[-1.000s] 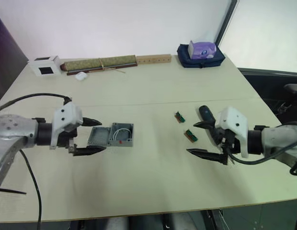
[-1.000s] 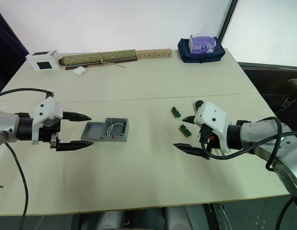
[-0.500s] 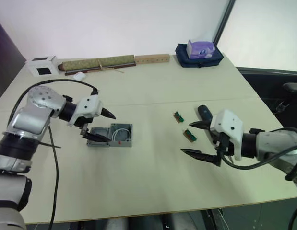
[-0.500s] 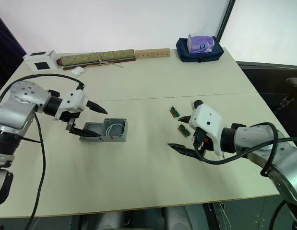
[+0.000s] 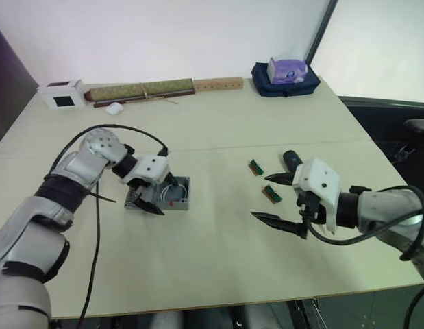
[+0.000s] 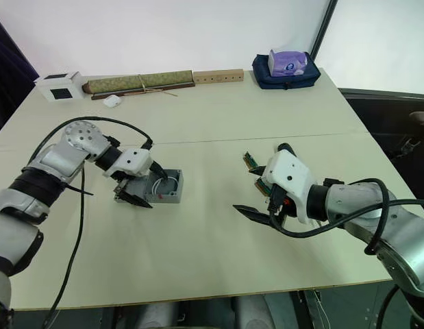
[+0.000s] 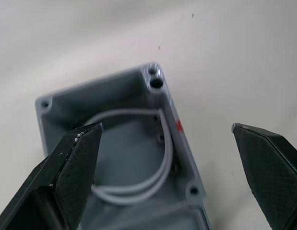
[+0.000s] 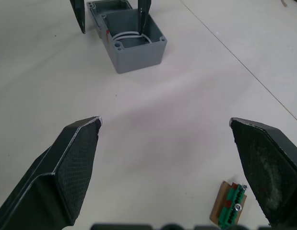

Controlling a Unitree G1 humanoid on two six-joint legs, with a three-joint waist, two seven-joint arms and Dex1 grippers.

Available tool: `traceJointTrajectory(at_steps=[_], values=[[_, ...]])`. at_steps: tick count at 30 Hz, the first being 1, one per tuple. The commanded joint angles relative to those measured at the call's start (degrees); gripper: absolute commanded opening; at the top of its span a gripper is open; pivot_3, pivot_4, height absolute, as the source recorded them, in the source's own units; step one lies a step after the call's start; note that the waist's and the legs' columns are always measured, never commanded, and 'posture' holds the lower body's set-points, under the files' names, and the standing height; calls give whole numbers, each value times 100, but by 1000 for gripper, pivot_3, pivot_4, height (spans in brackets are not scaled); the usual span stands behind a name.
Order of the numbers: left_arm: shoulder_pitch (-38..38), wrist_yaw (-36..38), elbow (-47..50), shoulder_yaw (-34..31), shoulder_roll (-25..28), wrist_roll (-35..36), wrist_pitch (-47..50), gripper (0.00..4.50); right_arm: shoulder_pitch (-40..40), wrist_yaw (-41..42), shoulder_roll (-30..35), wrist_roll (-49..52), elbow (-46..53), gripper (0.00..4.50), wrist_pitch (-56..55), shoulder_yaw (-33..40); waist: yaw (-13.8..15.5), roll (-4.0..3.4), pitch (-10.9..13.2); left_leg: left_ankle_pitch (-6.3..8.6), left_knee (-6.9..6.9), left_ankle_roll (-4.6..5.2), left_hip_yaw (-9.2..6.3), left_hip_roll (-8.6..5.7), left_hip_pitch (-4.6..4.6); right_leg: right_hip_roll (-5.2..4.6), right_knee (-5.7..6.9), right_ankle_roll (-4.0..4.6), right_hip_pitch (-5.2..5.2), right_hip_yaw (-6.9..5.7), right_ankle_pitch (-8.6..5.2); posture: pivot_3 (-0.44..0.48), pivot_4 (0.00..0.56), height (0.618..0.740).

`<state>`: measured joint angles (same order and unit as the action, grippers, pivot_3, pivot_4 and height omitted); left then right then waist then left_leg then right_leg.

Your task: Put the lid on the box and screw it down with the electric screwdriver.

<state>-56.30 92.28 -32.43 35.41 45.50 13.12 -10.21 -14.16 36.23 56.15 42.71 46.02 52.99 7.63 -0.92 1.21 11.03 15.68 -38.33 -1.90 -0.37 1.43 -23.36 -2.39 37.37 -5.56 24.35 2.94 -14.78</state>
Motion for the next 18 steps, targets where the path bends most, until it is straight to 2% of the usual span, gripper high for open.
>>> traceJointTrajectory(at_steps=[1, 2, 5, 7, 14, 18], values=[[-77, 22, 22, 37, -10, 13, -57, 4423, 5, -94, -14, 67, 195, 4500, 6, 201, 1, 0, 0, 0, 0, 0, 0, 0, 0, 0, 0, 0, 0, 0, 0, 0, 150, 740], [-44, 22, 13, 42, -60, -86, -103, 4423, 25, -124, -18, 72, 212, 4500, 15, 217, 5, 0, 0, 0, 0, 0, 0, 0, 0, 0, 0, 0, 0, 0, 0, 0, 150, 740], [14, 22, 82, 135, -127, -198, -150, 3628, 103, -185, -32, 89, 255, 4500, 19, 255, 15, 0, 0, 0, 0, 0, 0, -1, 0, -1, 0, 0, 0, 0, 0, 0, 150, 740], [24, 22, 122, 192, -109, -236, -202, 2752, 113, -208, -32, 95, 267, 4500, 16, 249, 15, 0, 0, 0, 0, 0, 0, -1, -1, -1, 0, 0, 0, 0, 0, 0, 150, 740], [70, 22, 49, 247, -238, -516, -552, 131, 148, -240, -10, 154, 293, 4500, -2, 292, 19, 0, 0, 0, 0, 0, 0, -1, 0, -1, 0, 0, 0, 0, 0, 0, 150, 740], [-27, 22, -113, 280, -448, -553, -908, 34, 117, -260, -8, 164, 287, 4500, 7, 264, 30, 1, -1, 0, -1, 0, 0, -2, -1, -3, 0, 0, 0, 0, 0, 0, 150, 740]])
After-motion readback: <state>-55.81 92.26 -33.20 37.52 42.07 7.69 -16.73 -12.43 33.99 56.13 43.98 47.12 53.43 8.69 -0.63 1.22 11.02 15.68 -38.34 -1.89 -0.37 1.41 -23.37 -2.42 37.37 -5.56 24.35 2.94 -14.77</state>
